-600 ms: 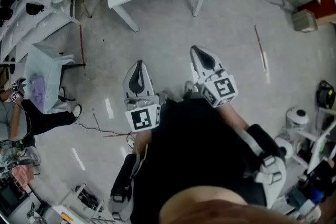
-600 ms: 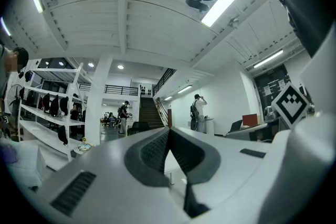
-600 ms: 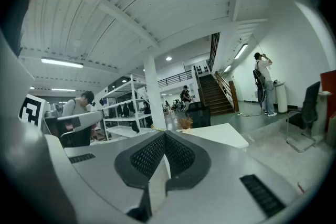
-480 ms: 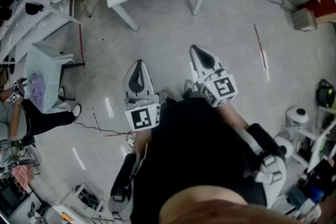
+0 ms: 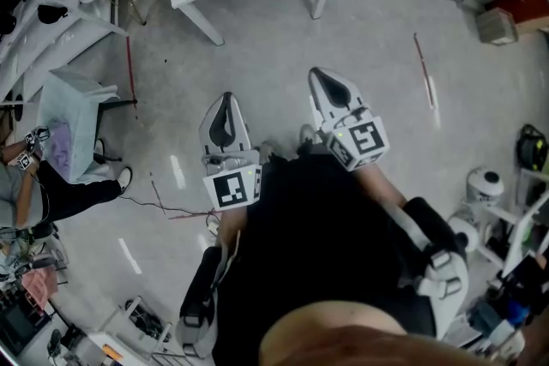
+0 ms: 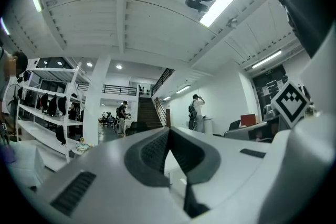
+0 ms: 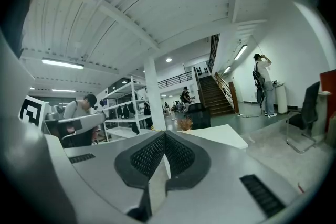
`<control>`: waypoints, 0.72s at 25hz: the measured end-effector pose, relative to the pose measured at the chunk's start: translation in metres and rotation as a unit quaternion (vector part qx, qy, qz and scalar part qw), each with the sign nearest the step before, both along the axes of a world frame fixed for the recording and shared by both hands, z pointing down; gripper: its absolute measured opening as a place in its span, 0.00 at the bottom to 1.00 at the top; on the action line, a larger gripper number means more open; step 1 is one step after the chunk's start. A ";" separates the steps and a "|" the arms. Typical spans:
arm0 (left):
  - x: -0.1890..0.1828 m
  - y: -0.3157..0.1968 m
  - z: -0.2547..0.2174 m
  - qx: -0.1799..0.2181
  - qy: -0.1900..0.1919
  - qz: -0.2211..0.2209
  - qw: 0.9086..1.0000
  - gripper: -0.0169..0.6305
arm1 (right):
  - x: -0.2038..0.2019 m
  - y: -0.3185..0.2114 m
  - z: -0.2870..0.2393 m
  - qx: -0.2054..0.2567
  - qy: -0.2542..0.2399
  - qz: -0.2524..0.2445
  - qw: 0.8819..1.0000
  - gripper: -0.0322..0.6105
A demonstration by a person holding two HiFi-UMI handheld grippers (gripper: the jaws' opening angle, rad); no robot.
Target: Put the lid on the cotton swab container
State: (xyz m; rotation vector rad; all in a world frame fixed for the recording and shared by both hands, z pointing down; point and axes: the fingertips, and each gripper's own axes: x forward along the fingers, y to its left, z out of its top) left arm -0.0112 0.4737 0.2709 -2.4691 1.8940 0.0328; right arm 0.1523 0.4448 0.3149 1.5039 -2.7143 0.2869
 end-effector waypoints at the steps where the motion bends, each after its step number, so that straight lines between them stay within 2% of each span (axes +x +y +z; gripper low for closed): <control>1: 0.002 0.000 0.000 0.000 0.000 0.000 1.000 0.03 | 0.001 0.000 -0.001 0.002 0.002 0.000 1.000 0.06; 8: 0.018 -0.005 0.001 -0.003 -0.004 -0.002 1.000 0.03 | 0.014 -0.006 -0.011 0.008 -0.030 0.007 0.999 0.08; 10: 0.023 -0.007 0.003 -0.006 -0.003 -0.005 1.000 0.03 | 0.022 -0.013 0.001 -0.003 -0.024 0.011 1.000 0.32; 11: 0.026 -0.009 0.004 -0.008 -0.003 -0.006 1.000 0.03 | 0.026 -0.016 0.006 -0.008 -0.021 0.012 1.000 0.35; 18: 0.057 -0.017 0.010 -0.015 -0.007 -0.019 1.000 0.03 | 0.056 -0.024 0.016 -0.021 -0.027 -0.012 0.999 0.35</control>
